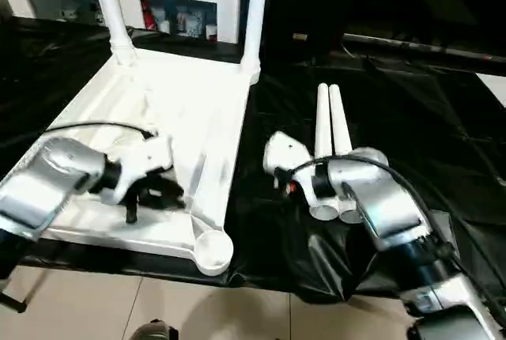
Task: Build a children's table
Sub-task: Rotate table base
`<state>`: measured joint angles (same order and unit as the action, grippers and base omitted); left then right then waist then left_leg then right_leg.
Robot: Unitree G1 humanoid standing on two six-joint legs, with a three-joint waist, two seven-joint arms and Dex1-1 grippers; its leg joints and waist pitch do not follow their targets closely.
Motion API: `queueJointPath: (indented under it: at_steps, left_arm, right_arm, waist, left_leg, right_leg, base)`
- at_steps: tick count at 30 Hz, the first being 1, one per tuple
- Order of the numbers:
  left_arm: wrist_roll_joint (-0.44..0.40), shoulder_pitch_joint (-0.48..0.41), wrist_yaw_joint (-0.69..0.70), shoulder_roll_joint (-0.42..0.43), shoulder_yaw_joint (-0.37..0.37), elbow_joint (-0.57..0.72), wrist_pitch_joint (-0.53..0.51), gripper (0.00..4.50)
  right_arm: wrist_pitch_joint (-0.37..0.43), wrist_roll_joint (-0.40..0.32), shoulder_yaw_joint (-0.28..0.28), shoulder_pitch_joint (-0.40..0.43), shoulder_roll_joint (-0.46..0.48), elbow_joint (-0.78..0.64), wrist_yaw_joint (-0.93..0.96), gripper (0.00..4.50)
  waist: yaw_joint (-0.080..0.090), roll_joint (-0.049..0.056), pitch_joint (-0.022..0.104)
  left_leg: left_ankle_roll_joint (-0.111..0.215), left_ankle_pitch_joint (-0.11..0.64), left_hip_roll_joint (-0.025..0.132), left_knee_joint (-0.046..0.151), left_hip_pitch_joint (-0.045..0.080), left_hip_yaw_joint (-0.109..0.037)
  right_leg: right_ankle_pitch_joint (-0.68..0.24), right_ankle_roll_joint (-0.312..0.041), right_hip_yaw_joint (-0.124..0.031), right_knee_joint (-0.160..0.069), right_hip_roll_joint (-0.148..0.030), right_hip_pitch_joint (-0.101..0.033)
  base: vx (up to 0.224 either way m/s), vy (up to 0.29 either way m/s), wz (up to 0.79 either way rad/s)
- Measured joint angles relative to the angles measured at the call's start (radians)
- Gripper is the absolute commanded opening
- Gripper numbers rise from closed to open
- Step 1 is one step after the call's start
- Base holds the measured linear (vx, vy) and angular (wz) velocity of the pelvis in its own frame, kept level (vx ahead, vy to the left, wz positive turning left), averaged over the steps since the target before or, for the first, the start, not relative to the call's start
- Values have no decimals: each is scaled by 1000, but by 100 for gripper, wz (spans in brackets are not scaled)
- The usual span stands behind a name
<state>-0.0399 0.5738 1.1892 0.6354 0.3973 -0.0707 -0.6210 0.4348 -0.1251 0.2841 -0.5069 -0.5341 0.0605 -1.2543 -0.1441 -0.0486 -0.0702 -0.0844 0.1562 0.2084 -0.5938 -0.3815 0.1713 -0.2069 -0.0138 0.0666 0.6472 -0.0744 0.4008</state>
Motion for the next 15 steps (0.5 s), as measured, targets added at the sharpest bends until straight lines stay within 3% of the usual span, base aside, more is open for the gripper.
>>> queueJointPath:
  at_steps: [5, 11, 15]
  left_arm:
    - [-15, 14, -16, -1, 12, -35, 21, 145]
    - [-46, 48, -102, -54, 14, -137, 57, 145]
    - [-73, 81, -174, -92, 13, -213, 77, 145]
  right_arm:
    - [11, -1, 0, 0, -14, -11, -10, 385]
    - [17, -1, 12, 0, -27, -18, -10, 385]
    - [17, 0, 20, 1, -29, -19, -8, 385]
  waist:
    - [0, 1, 1]
    - [-2, 5, 3]
    - [-1, 5, 3]
  left_leg:
    - [0, 0, 0, 0, 4, 0]
    - [0, 0, 0, 2, 17, -1]
    - [0, 0, -1, 2, 19, -2]
  right_leg:
    - [1, 0, 0, 0, 0, -3]
    - [-1, 6, 0, 0, 0, -15]
    - [-1, 7, 0, -1, 0, -17]
  base:
    - [0, 0, 0]
    - [0, 0, 0]
    - [-13, 0, 0]
